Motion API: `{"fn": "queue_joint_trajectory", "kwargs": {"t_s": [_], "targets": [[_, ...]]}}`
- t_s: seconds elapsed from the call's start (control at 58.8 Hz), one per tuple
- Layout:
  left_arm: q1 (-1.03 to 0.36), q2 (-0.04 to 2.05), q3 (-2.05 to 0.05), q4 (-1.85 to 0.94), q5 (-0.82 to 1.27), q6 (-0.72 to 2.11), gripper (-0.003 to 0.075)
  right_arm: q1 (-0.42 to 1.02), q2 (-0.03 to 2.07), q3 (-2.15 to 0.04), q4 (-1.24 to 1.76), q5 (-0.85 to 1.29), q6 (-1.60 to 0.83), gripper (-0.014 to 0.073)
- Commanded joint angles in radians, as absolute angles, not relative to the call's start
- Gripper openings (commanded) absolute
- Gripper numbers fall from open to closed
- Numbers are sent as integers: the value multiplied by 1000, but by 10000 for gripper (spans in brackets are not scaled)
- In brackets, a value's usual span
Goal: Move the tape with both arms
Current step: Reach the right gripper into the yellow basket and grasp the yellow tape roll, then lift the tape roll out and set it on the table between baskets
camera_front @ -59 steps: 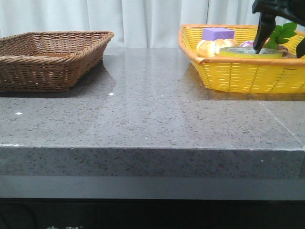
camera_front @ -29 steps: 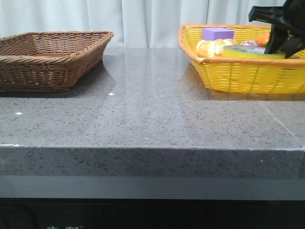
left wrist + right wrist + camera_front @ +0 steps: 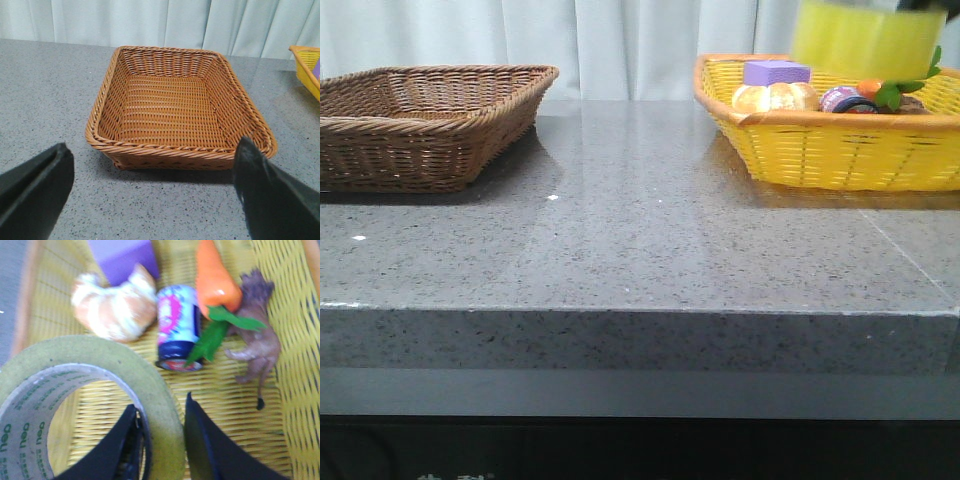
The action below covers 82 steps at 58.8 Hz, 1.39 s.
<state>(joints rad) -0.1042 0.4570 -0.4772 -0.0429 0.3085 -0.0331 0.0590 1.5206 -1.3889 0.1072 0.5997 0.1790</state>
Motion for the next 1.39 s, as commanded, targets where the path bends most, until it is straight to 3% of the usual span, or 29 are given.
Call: {"fn": "queue_joint_trajectory", "kwargs": {"t_s": [0.0,0.459,0.68,0.952,1.037,1.241,1.377], "targets": [[-103,468,-516,-50,226,-44,638,104,1420,-1435,113,494,159,34],[-103,468,-516,-50,226,-44,638,576,1386,-1348,113,443,69,34],[-103,468,-516,-50,226,-44,638,632,1438,-1205,113,342,69,34],[-103,468,-516,-50,226,-44,638,632,1545,-1201,116,337,69,42],[-103,468,-516,-50,226,-44,638,632,1551,-1201,116,342,69,95],[-103,468,-516,-50,226,-44,638,632,1545,-1202,116,342,69,330],[-103,468,-516,-50,226,-44,638,632,1501,-1206,116,344,69,407]]}}
